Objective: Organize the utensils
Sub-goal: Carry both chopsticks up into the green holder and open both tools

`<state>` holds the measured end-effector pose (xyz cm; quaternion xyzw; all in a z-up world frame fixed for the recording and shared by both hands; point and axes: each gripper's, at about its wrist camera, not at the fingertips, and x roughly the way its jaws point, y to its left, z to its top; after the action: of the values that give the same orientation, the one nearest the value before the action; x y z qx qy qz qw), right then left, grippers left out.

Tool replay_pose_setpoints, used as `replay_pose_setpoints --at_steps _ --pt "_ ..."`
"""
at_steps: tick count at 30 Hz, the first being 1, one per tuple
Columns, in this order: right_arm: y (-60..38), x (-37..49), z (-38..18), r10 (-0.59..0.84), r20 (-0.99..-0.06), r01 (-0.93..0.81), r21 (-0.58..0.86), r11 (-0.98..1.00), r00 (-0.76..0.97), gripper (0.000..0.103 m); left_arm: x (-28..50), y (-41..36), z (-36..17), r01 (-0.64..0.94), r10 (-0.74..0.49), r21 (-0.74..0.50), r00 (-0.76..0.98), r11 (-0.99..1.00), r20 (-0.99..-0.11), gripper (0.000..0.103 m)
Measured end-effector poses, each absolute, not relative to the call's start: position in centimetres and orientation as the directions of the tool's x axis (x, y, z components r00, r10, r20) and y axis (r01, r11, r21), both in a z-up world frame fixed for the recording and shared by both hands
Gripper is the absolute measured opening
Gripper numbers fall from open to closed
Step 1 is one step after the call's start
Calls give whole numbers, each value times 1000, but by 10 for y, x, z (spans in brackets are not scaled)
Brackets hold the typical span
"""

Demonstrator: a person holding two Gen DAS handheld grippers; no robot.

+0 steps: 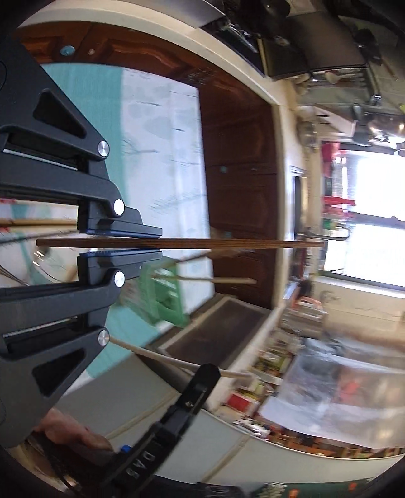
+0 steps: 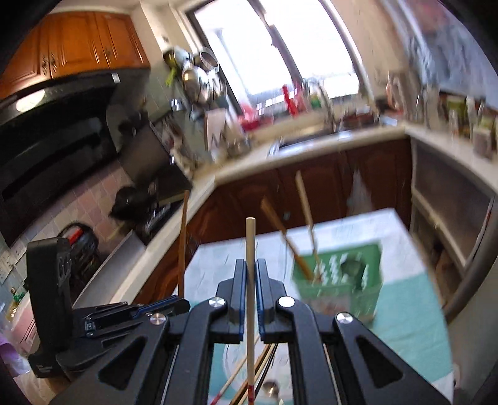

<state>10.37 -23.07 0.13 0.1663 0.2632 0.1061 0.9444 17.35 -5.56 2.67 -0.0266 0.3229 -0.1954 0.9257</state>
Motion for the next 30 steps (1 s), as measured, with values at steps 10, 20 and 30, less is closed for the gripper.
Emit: replay_pose_setpoints --at_steps 10,20,30 --pt "-298 128 34 -3 -130 55 401 914 992 5 222 -115 49 295 -379 -251 822 922 -426 4" --pt "-321 157 2 -77 -106 113 382 917 991 5 268 -150 -6 266 -341 -231 849 936 -404 4" --pt "-287 174 -31 92 -193 -45 236 971 977 5 284 -158 -55 256 -335 -239 855 937 -397 5"
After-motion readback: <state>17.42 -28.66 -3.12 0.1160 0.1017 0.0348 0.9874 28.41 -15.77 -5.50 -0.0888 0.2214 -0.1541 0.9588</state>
